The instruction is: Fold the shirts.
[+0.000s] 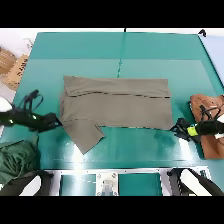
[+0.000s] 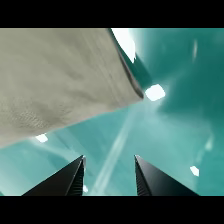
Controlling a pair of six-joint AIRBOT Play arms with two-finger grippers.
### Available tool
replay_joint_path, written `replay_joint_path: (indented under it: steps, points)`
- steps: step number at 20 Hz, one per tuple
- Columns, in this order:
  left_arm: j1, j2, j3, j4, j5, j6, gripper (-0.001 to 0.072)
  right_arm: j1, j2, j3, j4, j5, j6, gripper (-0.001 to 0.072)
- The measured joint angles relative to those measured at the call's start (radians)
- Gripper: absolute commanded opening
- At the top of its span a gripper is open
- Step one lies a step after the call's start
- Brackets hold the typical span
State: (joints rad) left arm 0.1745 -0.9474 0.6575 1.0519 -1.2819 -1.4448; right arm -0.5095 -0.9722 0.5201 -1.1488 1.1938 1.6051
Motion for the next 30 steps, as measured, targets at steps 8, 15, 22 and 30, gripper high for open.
replay_joint_path:
  steps: [8, 15, 22, 30]
  points:
    - [-0.180, 0.073, -0.314, -0.148, 0.316, -0.072, 0.0426, 0.040, 0.005, -0.167, 0.245, -0.256, -0.011, 0.0373]
    - [-0.252, 0.061, -0.359, -0.230, 0.474, -0.133, 0.0408, 0.114, -0.091, -0.180, 0.388, -0.386, -0.028, 0.0252]
    - [-0.261, 0.047, -0.362, -0.275, 0.463, -0.105, 0.0023, 0.125, -0.106, -0.181, 0.393, -0.399, -0.076, 0.0017]
    - [-0.261, 0.064, -0.181, -0.114, 0.147, -0.060, 0.0022, 0.126, -0.062, -0.137, 0.243, -0.236, -0.097, 0.0017]
